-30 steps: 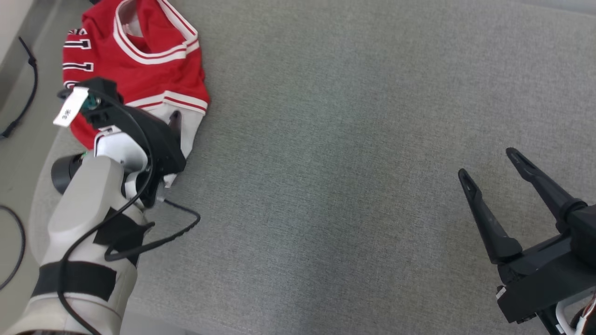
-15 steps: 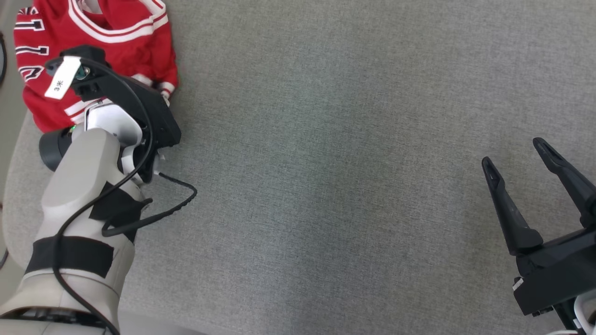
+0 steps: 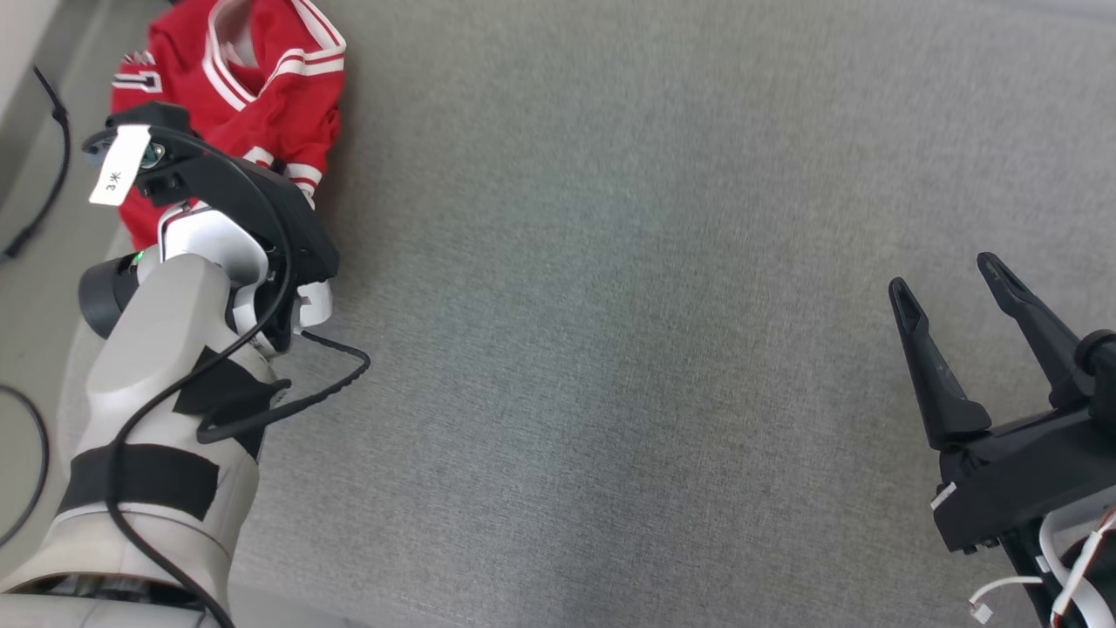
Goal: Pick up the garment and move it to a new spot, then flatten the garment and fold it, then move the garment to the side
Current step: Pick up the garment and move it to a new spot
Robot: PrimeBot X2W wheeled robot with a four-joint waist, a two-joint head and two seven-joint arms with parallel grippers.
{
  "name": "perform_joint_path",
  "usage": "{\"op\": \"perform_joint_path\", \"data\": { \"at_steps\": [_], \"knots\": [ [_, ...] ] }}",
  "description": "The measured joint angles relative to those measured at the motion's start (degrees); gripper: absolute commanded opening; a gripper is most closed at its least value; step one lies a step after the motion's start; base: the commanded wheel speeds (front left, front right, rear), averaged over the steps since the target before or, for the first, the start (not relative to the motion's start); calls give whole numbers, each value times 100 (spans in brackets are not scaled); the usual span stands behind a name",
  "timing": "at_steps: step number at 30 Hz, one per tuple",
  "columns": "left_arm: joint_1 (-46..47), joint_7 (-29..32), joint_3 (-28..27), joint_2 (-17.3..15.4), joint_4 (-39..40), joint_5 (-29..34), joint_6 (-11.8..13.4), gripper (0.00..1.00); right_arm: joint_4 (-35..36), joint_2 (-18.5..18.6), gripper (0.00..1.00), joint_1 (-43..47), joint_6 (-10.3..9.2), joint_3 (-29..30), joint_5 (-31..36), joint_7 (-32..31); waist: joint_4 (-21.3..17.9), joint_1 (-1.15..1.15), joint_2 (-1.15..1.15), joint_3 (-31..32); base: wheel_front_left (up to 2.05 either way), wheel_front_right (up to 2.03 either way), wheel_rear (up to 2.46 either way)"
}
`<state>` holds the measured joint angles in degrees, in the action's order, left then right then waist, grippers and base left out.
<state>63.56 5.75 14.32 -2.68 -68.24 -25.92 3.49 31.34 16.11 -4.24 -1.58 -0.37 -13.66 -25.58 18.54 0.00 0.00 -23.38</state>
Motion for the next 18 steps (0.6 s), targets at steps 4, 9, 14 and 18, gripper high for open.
{"op": "perform_joint_path", "data": {
  "at_steps": [4,9,14,18],
  "knots": [
    [-9,-232,147,56,7,30,-142,0,-355,-208,100,-38,-55,45,-87,344,28,0,0,367,0,0,0],
    [-9,-380,420,125,34,142,-397,0,-720,-404,100,-199,-101,30,-216,695,29,1,0,766,0,0,0],
    [-181,-456,667,129,11,290,-614,0,-1126,-614,100,-345,-101,-105,-247,1032,-34,1,0,1172,0,0,0],
    [-365,-536,857,125,-12,347,-712,0,-1456,-793,100,-339,-101,-230,-289,1262,-158,1,0,1492,0,0,0]
  ]
}}
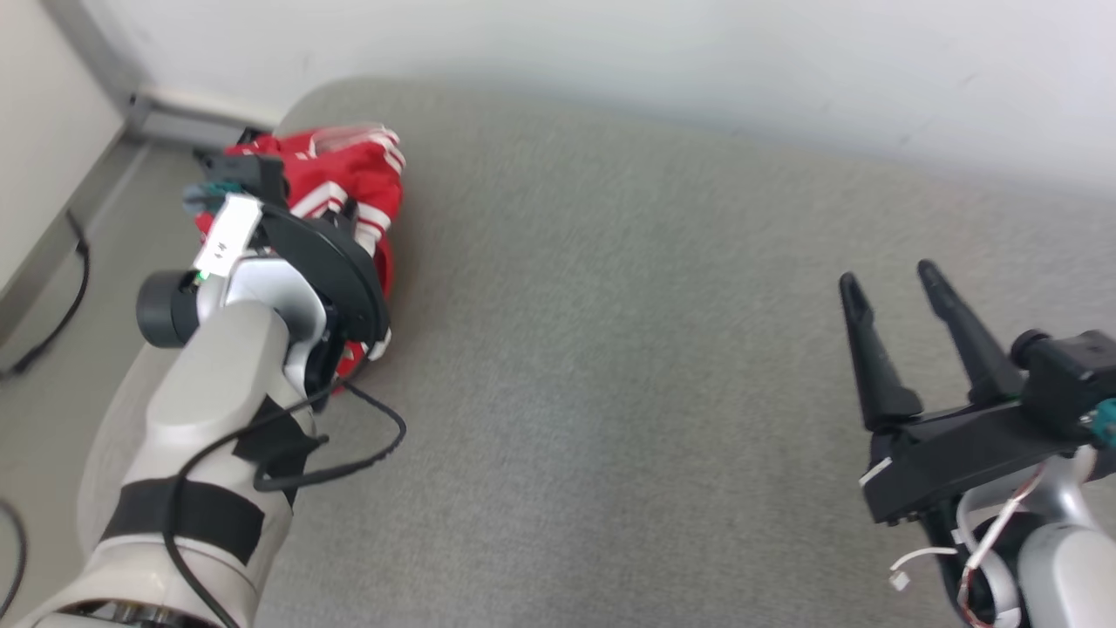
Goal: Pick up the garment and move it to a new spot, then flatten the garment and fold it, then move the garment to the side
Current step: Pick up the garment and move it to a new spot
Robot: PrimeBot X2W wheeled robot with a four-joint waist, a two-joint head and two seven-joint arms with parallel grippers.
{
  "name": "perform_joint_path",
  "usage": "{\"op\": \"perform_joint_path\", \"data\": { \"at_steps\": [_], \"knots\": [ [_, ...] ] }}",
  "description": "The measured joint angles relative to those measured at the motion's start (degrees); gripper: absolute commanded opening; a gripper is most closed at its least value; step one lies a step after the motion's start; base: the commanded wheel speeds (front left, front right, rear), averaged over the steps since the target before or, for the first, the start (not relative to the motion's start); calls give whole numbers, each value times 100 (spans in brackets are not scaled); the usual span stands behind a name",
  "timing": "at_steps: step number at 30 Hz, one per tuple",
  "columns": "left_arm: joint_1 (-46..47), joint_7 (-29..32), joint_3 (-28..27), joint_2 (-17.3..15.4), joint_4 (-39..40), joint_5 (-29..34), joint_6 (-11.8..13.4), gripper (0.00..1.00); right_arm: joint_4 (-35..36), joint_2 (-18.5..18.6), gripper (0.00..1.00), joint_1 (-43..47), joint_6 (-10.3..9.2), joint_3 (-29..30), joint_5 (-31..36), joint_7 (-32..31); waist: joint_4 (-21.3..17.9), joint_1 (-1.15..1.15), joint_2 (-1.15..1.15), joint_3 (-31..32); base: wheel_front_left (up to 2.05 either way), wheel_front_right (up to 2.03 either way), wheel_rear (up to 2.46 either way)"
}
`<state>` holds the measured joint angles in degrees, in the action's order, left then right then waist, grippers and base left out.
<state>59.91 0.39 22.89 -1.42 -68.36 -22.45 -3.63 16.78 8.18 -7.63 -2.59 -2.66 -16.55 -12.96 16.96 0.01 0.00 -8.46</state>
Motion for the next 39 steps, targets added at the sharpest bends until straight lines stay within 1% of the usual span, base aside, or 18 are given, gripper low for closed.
{"op": "perform_joint_path", "data": {
  "at_steps": [4,8,14,17,19,23,30,31,32,35,39],
  "knots": [
    [-132,-44,182,-7,49,21,-98,0,-236,-100,100,29,0,-104,-10,136,-141,0,0,225,0,0,0],
    [-528,-31,769,-23,598,-240,-148,0,-385,-182,100,224,0,-183,-13,264,-407,0,0,495,0,0,0],
    [-899,120,1572,-35,1458,-815,-142,0,-203,-191,100,621,-1,-258,-8,392,-907,0,0,810,0,0,0],
    [-946,205,1950,-37,1873,-1079,-36,0,-124,-196,100,740,-3,-275,-5,437,-1180,0,0,920,0,0,0],
    [-951,227,2210,-40,2148,-1230,64,0,-57,-201,100,838,-45,-286,2,443,-1366,0,0,976,0,0,0],
    [-953,314,2638,-42,2490,-1505,249,0,25,-212,100,889,-46,-311,11,494,-1735,0,0,1049,0,0,0],
    [-903,414,3106,-44,2657,-1800,509,0,22,-255,100,948,-43,-438,10,544,-2374,0,1,1065,0,0,0],
    [-900,416,3138,-44,2628,-1802,541,29,5,-259,100,939,-36,-470,11,544,-2461,-1,0,1057,0,0,0],
    [-898,421,3153,-45,2594,-1804,573,100,-15,-261,100,928,-21,-502,10,545,-2552,-1,0,1046,0,0,0],
    [-889,420,3110,-47,2415,-1864,642,100,-136,-272,100,780,57,-620,-1,546,-2813,-1,0,1005,0,0,0],
    [-734,468,3278,-57,2427,-2054,656,100,-202,-270,100,702,58,-468,-10,598,-3117,-2,-1,928,0,0,0]
  ]
}}
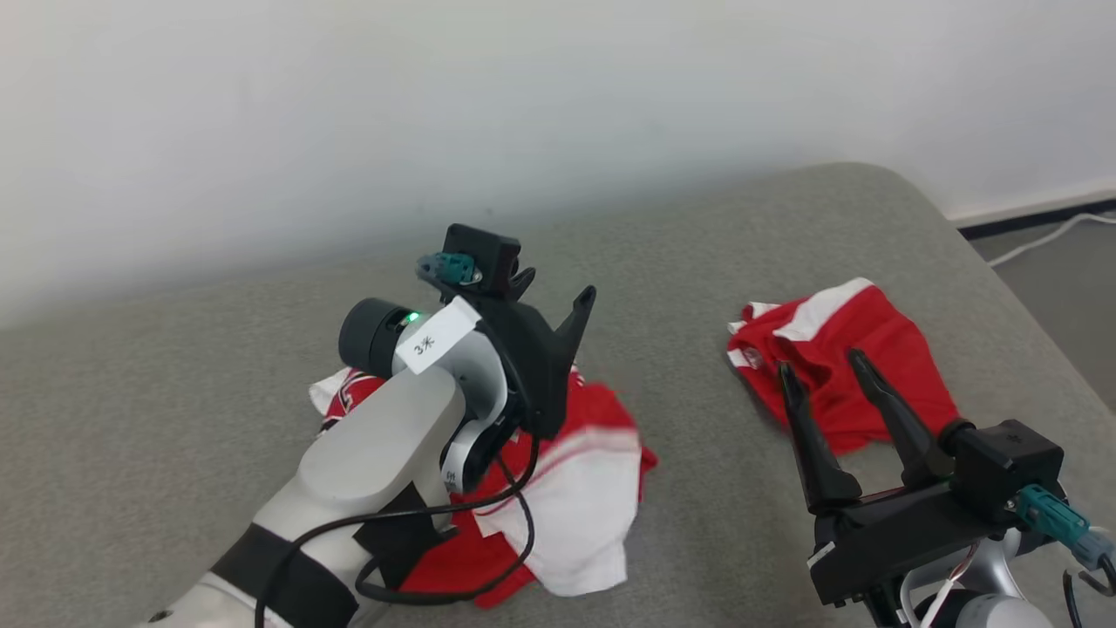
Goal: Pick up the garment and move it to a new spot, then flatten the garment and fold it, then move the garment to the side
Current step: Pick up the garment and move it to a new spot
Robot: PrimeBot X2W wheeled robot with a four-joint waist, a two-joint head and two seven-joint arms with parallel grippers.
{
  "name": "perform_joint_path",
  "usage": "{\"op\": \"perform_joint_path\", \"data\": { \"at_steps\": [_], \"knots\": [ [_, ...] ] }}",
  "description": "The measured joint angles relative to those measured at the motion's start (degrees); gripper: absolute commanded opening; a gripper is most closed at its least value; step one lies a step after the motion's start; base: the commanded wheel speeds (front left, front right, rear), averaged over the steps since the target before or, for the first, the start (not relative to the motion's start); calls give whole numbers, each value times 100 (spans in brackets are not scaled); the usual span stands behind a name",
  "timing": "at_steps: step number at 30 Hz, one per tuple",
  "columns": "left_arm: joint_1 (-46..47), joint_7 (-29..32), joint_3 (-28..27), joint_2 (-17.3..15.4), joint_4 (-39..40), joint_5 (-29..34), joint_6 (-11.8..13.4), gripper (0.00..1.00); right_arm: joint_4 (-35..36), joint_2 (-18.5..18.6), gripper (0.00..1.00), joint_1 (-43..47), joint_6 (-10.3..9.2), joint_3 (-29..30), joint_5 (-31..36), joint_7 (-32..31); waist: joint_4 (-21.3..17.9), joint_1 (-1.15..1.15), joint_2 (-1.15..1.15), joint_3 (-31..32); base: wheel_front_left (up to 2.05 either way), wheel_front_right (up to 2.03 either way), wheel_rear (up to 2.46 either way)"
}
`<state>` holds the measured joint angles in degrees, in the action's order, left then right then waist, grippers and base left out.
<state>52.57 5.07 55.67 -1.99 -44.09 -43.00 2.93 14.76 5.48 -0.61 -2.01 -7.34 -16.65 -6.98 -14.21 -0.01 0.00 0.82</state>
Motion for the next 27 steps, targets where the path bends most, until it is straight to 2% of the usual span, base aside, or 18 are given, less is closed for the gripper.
{"op": "perform_joint_path", "data": {
  "at_steps": [3,7,21,27],
  "knots": [
    [131,1,87,26,-5,-125,-43,100,-33,7,100,-1,0,44,-9,46,-118,1,0,-74,0,0,0],
    [196,-5,133,11,-137,-216,-43,100,-116,5,100,-6,0,65,-45,80,-72,0,0,-131,0,0,0],
    [65,-162,81,-9,-740,-411,-43,100,-191,35,100,56,-54,324,-92,247,639,0,0,54,0,0,0],
    [-762,-321,-24,-390,-746,-567,15,100,-203,32,100,296,-63,368,-92,298,931,0,0,229,0,0,0]
  ]
}}
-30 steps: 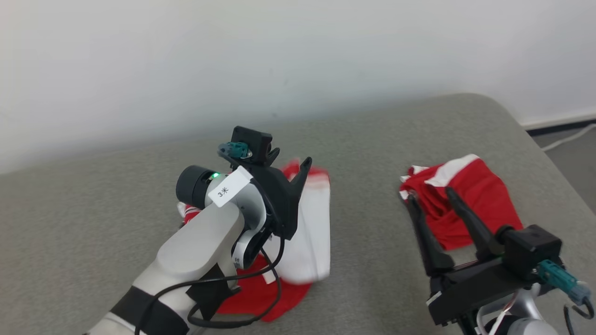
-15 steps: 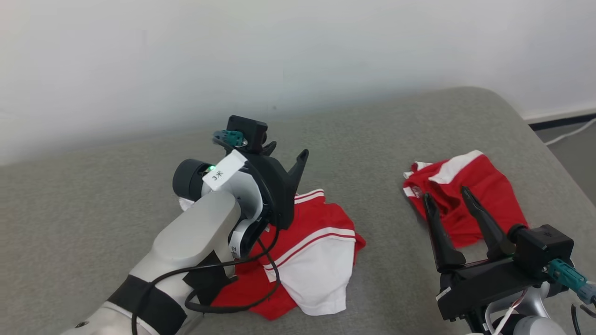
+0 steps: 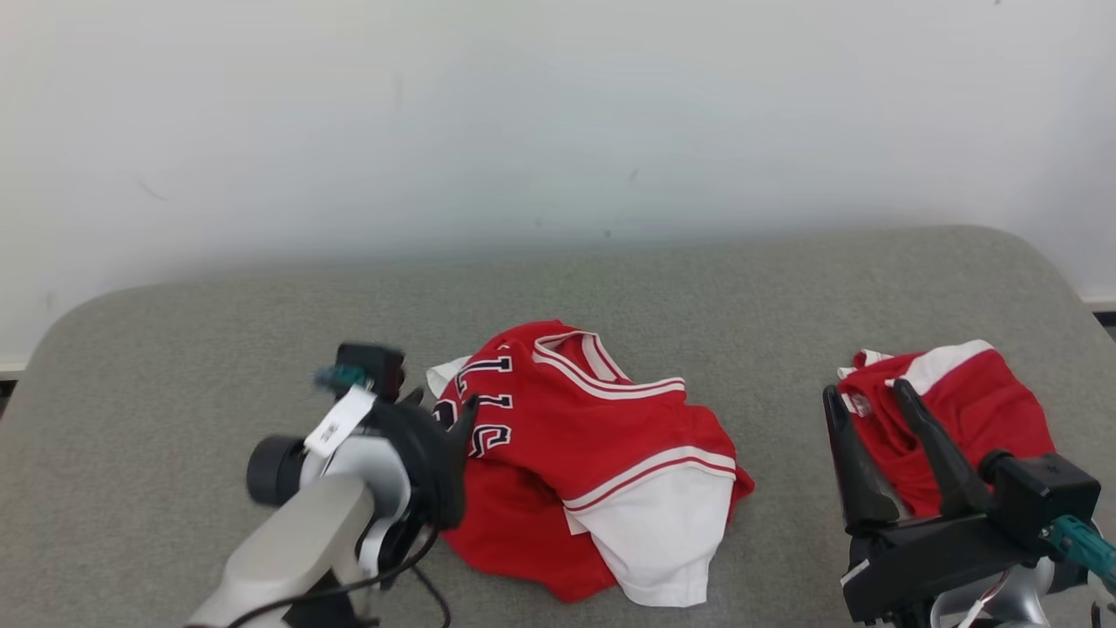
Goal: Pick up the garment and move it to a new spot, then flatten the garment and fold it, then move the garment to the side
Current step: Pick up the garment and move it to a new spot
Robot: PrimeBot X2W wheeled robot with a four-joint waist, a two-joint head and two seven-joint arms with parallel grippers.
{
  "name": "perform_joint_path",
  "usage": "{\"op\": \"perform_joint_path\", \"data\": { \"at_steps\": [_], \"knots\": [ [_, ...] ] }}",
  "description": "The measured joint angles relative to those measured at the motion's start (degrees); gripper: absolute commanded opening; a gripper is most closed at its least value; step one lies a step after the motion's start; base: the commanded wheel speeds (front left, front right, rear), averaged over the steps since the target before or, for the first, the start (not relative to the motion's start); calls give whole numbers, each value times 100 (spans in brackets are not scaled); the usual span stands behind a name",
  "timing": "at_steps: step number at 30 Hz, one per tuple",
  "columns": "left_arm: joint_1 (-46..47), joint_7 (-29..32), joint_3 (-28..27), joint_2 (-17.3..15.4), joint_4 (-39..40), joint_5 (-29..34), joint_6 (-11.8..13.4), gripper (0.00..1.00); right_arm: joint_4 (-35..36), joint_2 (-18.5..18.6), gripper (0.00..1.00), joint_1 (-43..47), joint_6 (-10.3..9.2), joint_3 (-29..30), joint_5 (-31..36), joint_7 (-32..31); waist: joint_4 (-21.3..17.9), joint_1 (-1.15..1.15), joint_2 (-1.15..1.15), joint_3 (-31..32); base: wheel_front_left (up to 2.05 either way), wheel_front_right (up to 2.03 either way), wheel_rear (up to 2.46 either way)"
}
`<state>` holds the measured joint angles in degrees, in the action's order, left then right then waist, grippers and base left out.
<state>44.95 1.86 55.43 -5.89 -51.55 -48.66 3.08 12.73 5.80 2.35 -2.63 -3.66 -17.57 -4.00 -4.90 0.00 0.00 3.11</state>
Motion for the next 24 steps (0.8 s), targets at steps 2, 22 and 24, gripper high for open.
{"op": "perform_joint_path", "data": {
  "at_steps": [2,22,24],
  "knots": [
    [-262,-99,-54,-131,22,-26,24,100,0,0,100,100,-40,9,0,0,80,0,0,70,0,0,0],
    [-1863,-220,70,-271,388,-370,146,100,230,2,100,300,-32,-198,3,-58,161,0,0,205,0,0,0],
    [-1865,-186,38,-234,348,-389,147,100,235,14,100,296,-31,-201,4,-64,107,0,0,162,0,0,0]
  ]
}}
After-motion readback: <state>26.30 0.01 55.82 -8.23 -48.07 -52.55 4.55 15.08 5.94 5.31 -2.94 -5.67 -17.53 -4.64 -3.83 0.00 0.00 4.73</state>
